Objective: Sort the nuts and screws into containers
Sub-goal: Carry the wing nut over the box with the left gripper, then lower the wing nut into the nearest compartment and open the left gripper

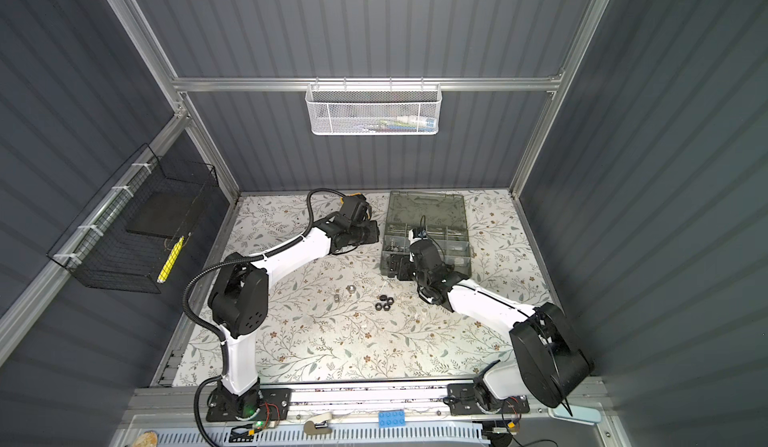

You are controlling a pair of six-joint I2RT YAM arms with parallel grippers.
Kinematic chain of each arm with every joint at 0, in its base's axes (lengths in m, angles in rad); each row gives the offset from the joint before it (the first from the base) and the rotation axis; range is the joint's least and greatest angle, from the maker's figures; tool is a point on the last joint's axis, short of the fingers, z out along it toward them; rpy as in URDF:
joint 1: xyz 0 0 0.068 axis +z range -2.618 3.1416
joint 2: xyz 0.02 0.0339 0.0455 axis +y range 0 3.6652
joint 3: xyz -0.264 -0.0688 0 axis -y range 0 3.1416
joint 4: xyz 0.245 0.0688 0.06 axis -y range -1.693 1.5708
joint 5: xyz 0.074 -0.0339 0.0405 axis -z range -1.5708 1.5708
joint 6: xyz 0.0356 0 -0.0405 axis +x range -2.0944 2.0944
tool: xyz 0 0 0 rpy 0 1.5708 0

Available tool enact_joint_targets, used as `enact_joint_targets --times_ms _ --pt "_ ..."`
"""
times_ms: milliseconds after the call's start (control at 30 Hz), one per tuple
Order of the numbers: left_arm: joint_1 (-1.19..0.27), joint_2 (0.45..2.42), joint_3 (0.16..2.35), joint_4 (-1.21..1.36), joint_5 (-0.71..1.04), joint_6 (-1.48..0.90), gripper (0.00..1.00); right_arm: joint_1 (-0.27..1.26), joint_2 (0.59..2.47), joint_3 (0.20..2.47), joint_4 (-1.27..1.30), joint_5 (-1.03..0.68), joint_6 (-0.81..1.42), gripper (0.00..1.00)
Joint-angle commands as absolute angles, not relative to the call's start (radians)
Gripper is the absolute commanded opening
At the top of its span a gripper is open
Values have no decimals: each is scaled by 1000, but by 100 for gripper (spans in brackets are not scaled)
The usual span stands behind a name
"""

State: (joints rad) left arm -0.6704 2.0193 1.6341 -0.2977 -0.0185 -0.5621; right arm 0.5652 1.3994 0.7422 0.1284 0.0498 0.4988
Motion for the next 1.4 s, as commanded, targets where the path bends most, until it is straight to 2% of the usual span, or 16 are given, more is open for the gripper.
enact_joint_targets --times_ms 0,267,667,833,1133,1267,1367 --pt "-700 2081 1703 -308 -13 -572 9 548 1377 723 152 21 536 99" --pt "-732 2191 1792 -299 -1 -579 10 510 1351 697 169 -1 564 99" --pt "-732 2220 1787 -307 -23 -566 11 492 1347 687 181 -30 582 99" --pt "-732 2230 1789 -321 -28 -558 14 492 1350 687 186 -37 585 99" --pt "-731 2220 1777 -335 -38 -555 24 488 1351 685 189 -42 588 99" --pt "-732 2208 1774 -347 -52 -551 39 488 1351 685 189 -44 589 99" --pt "-732 2195 1771 -347 -59 -548 41 489 1353 684 190 -43 589 99"
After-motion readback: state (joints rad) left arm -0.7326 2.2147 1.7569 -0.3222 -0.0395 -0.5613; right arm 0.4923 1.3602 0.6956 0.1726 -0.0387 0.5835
